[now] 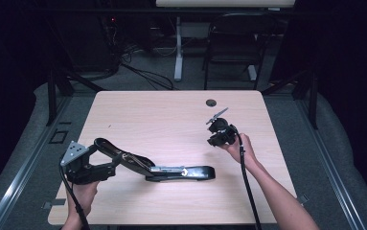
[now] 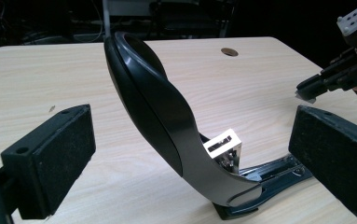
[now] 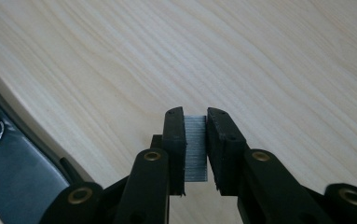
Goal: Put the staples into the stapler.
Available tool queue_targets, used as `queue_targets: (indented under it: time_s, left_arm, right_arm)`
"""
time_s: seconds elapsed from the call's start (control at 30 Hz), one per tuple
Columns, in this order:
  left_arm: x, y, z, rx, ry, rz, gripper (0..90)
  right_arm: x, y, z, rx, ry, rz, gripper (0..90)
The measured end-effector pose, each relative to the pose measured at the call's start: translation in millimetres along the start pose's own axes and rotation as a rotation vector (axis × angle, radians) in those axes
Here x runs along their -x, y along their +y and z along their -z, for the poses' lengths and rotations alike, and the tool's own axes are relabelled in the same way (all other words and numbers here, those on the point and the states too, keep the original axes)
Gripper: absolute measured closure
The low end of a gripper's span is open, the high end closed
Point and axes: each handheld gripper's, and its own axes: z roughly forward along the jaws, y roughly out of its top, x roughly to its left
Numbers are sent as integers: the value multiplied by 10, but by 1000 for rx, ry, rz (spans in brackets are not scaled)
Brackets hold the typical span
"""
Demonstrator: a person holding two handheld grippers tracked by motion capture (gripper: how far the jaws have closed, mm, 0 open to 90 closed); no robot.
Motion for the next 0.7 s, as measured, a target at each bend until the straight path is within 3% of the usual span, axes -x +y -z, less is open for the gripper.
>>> queue_targets:
  time_s: [0.07, 0.33, 0.7]
  left_arm:
    - [0, 0, -3, 1, 0, -1, 7]
    - [-27, -8, 1, 9, 5, 3, 6]
    - [-29, -8, 1, 12, 0, 4, 5]
  right_arm:
    - [-25, -1, 36, -11, 2, 18, 782]
    - [-142, 30, 133, 39, 15, 67, 782]
    - [-330, 96, 167, 48, 79, 149, 782]
